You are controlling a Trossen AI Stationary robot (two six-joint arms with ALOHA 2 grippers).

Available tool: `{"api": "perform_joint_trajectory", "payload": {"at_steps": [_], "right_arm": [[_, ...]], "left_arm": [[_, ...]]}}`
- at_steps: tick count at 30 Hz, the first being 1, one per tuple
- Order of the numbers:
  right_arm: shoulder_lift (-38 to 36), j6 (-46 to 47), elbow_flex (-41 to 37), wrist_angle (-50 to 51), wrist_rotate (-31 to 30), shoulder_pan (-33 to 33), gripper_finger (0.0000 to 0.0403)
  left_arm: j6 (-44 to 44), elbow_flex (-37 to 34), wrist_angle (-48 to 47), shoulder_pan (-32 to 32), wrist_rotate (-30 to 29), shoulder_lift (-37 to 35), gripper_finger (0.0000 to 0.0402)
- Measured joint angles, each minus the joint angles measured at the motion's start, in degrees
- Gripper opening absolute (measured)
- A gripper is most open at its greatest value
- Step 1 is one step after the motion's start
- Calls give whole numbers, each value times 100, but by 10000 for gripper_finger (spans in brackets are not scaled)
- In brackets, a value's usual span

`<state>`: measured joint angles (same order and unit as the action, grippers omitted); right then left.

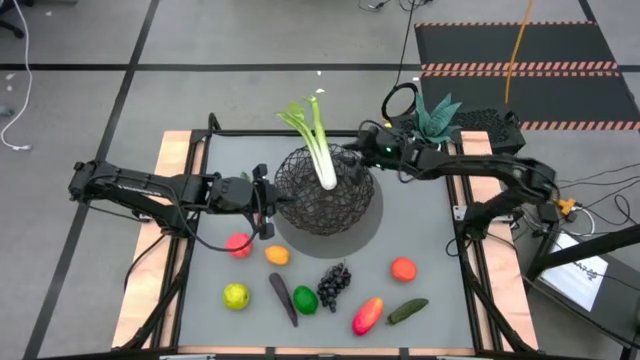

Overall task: Build produce basket
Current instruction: Put the orange carrot into the black woven basket

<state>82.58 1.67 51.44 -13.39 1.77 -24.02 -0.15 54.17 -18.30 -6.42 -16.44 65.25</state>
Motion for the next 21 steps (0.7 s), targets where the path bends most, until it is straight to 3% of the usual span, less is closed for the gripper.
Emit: {"api": "perform_joint_trajectory", "payload": {"at_steps": [13,21], "right_arm": [[-3290,214,-1631,1197,-1,1088,173],[-4340,-17,-2231,1750,-1,1655,172]], "left_arm": [[-328,0,-13,-12,-14,0,19],[-1164,2,-55,-619,36,68,19]]}}
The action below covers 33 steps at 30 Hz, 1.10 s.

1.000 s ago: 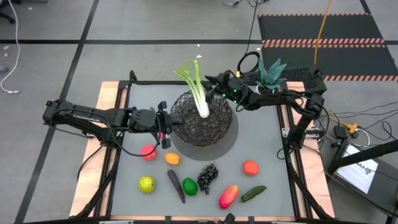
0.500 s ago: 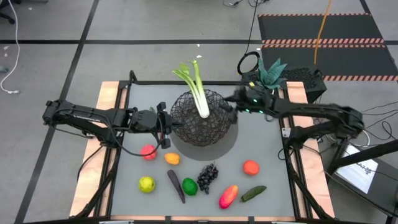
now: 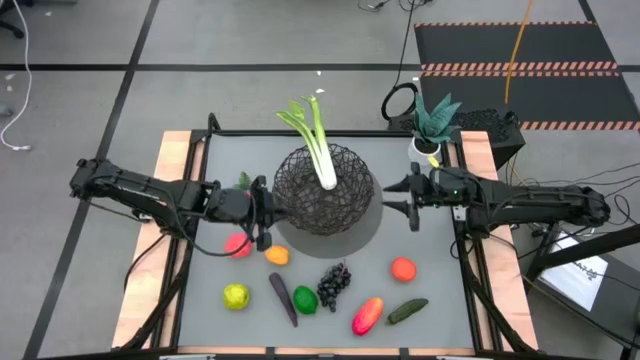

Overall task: Build produce basket
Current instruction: Put the orange carrot into the black woven basket

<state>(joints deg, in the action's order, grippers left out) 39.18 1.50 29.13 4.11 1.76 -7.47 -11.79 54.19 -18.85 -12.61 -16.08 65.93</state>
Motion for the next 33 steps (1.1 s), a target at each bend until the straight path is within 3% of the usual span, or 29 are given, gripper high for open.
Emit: {"api": "perform_joint_trajectory", "payload": {"at_steps": [9,13,18,20,23,26,33], "right_arm": [[-248,-22,-9,381,2,261,172],[-260,110,-9,405,2,411,172],[-260,55,-9,407,-4,497,172],[-260,43,-9,412,-3,497,172],[-260,99,-5,571,23,497,172],[-260,386,-5,844,422,516,172],[-260,533,6,866,404,817,173]], "left_arm": [[-1344,-4,-8,-1366,-500,838,20],[-1724,-4,599,-1740,-487,1391,29],[-2021,1,2694,-1980,253,2131,100],[-1893,84,3122,-2022,308,2350,137],[-1755,325,3013,-2054,14,2597,182],[-1703,574,2762,-2054,-314,2837,208],[-1646,908,2152,-2058,-351,3286,218]]}}
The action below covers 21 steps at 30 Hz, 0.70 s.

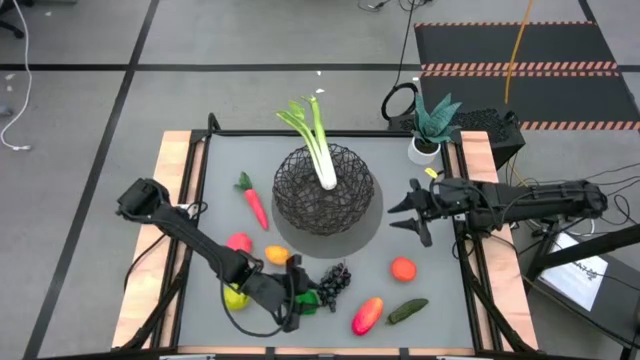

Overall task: Build produce basket
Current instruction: Put the orange carrot into the black woven basket

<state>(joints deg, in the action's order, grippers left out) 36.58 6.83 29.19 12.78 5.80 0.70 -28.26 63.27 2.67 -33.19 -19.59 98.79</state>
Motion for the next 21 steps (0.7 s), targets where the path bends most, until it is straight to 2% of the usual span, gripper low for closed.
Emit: {"api": "perform_joint_trajectory", "payload": {"at_steps": [6,14,17,21], "right_arm": [[0,-6,0,-7,-3,146,173],[0,-48,2,161,-2,167,173],[2,-74,2,418,-15,167,173],[2,-251,2,433,-20,167,173]], "left_arm": [[-197,8,-992,4,-1,-17,218],[-1149,12,-4982,136,-63,-1318,218],[-708,-23,-5897,216,-618,-1757,218],[779,-231,-6496,621,-1117,-1992,218]]}}
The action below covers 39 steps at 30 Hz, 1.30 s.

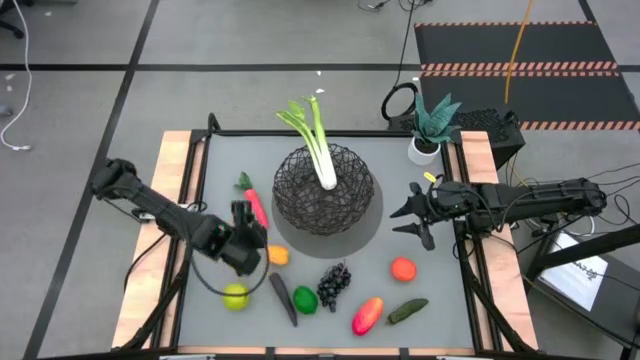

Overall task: Build produce basket
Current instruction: Put the orange carrot into the black woven basket

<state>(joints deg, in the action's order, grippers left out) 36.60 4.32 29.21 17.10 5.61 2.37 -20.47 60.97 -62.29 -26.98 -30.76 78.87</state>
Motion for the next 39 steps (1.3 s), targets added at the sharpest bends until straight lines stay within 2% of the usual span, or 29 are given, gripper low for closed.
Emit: {"api": "perform_joint_trajectory", "payload": {"at_steps": [3,5,9,13,16,19,23,26,34,36,39], "right_arm": [[0,-169,0,-7,-2,0,173],[0,-366,0,-6,-57,-4,173],[-2,-508,-60,-81,-598,-4,173],[2,-650,-272,-371,-1025,-4,173],[0,-859,-463,-783,-1032,-4,173],[1,-981,-599,-1114,-1032,-7,173],[2,-1108,-722,-1260,-1057,-7,173],[2,-1148,-754,-1263,-1342,-11,173],[0,-1063,-754,-1263,-1482,-11,173],[-1,-1063,-756,-1267,-1482,-11,173],[0,-1061,-756,-1272,-1469,-11,173]], "left_arm": [[835,-312,-139,549,-52,-41,218],[1015,-585,-105,981,128,-23,218],[1440,-1044,-10,1660,533,-5,218],[2150,-1383,85,2046,588,-7,219],[2684,-1619,531,2255,714,-7,219],[2702,-1573,536,2490,821,0,219],[1751,-1436,712,2896,859,-2,219],[971,-1392,649,3041,894,-2,218],[-3752,-1372,780,3207,1341,-5,218],[-4473,-1372,823,3185,1307,-5,218],[-5113,-1372,895,3171,1276,-5,218]]}}
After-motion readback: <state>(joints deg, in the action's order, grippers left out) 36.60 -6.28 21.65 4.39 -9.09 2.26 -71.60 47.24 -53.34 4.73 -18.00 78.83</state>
